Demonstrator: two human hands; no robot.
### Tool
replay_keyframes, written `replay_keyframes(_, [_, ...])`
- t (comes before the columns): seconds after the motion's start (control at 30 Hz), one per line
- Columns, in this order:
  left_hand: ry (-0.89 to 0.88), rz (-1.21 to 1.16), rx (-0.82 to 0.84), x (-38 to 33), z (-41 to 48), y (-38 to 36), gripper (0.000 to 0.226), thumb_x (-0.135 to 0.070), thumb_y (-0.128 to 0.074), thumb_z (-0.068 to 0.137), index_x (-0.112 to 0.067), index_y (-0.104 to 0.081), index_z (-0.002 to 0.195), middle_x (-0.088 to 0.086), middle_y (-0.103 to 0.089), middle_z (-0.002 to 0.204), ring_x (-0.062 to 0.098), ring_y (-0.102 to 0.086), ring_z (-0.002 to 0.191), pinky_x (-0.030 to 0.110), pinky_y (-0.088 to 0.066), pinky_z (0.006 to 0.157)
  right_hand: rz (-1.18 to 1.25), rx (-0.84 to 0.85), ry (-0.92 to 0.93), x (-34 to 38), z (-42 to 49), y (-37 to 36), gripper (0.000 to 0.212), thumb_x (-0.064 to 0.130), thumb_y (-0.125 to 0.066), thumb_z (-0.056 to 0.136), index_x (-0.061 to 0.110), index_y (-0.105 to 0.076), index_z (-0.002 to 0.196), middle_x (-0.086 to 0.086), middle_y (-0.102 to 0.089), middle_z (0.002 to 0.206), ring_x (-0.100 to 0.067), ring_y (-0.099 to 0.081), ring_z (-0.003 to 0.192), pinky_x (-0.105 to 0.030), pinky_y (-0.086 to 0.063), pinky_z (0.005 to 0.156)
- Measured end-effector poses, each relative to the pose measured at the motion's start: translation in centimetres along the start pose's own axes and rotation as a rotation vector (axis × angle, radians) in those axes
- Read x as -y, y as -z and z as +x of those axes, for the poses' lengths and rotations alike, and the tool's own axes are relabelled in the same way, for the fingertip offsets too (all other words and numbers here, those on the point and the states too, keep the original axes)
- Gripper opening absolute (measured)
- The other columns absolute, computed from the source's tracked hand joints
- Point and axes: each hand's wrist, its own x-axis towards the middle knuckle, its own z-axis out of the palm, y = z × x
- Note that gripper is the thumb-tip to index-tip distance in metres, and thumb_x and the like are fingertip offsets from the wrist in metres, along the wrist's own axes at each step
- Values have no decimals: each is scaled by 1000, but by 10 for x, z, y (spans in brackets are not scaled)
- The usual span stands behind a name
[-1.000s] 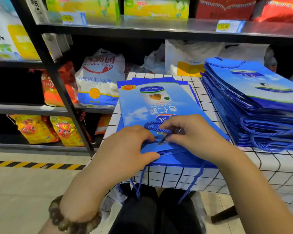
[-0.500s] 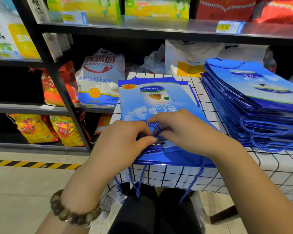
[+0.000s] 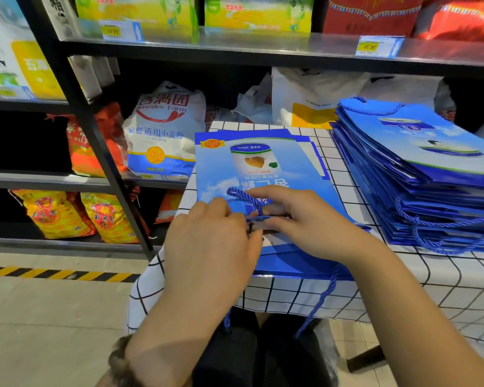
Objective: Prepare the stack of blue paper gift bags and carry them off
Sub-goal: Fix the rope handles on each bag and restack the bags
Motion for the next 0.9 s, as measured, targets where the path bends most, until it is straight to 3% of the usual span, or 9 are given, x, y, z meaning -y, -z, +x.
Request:
replay_keyframes(0.1, [4, 88, 139, -8, 8, -2, 32, -33, -87, 48, -13, -63, 49, 5, -53, 51, 26, -53, 48, 25, -32, 47, -9, -10, -3, 2, 1, -3, 43, 7, -50, 91, 31, -50, 127, 6, -66, 108, -8, -61, 104, -34, -47, 96])
replay_keyframes(0.2, [-44, 113, 157, -13, 15, -7, 33, -20, -90, 35, -11, -62, 50, 6, -54, 51, 26, -55, 48, 26, -37, 45, 36, -30, -31, 3, -1, -4, 42, 7, -51, 91, 28, -51, 128, 7, -63, 107, -7, -59, 109, -33, -46, 98])
replay_keyframes(0.27, [-113, 126, 176, -14, 16, -2, 27, -28, -81, 61, -12, -65, 75, 6, -61, 74, 25, -60, 68, 28, -40, 56, 12, -58, -36, 0, -2, -5, 42, 7, -50, 91, 28, -52, 128, 4, -64, 110, -9, -59, 111, -34, -46, 97])
replay_keyframes(0.33, [-133, 77, 140, -10, 13, -7, 18, -32, -46, 94, -19, -55, 102, 0, -56, 104, 21, -55, 97, 29, -34, 71, -30, -98, -21, -3, -2, -5, 40, 9, -51, 91, 28, -54, 126, 3, -66, 113, -9, -60, 109, -36, -47, 95])
replay_keyframes(0.37, [-128, 14, 162, -7, 10, -6, 21, -33, -34, 98, -23, -52, 101, -3, -54, 107, 20, -53, 100, 29, -33, 74, -31, -115, -15, -5, -3, -5, 37, 10, -52, 91, 29, -55, 123, 3, -68, 110, -9, -61, 106, -36, -47, 94])
replay_keyframes(0.5, [50, -357, 177, 2, 12, 0, 34, -49, -44, 86, -19, -50, 73, -5, -57, 76, 13, -54, 76, 29, -39, 63, 84, -161, -10, -9, -9, -5, 25, 9, -60, 86, 34, -58, 87, 8, -70, 88, -4, -66, 87, -30, -52, 85])
replay_keyframes(0.6, [173, -575, 206, 8, 22, 0, 23, -50, -51, 83, -27, -51, 83, -7, -59, 63, 7, -54, 66, 29, -40, 59, 128, -211, -3, -10, -15, -10, 34, 3, -65, 79, 34, -58, 70, 10, -69, 78, -8, -68, 81, -34, -54, 84])
replay_keyframes(0.73, [173, -445, 264, 7, 39, -13, 28, -39, -59, 85, -34, -49, 110, -6, -65, 87, 17, -59, 92, 30, -43, 72, 80, -258, 8, -15, -19, -16, 28, 4, -67, 77, 30, -63, 68, 20, -68, 77, -6, -67, 86, -37, -53, 86])
replay_keyframes(0.9, [188, -444, 209, 4, 50, -23, 32, -20, -59, 81, -37, -51, 107, -3, -65, 94, 21, -58, 92, 32, -45, 71, 75, -266, 12, -17, -19, -16, 25, 7, -67, 78, 31, -63, 71, 26, -65, 70, -4, -66, 83, -35, -53, 84])
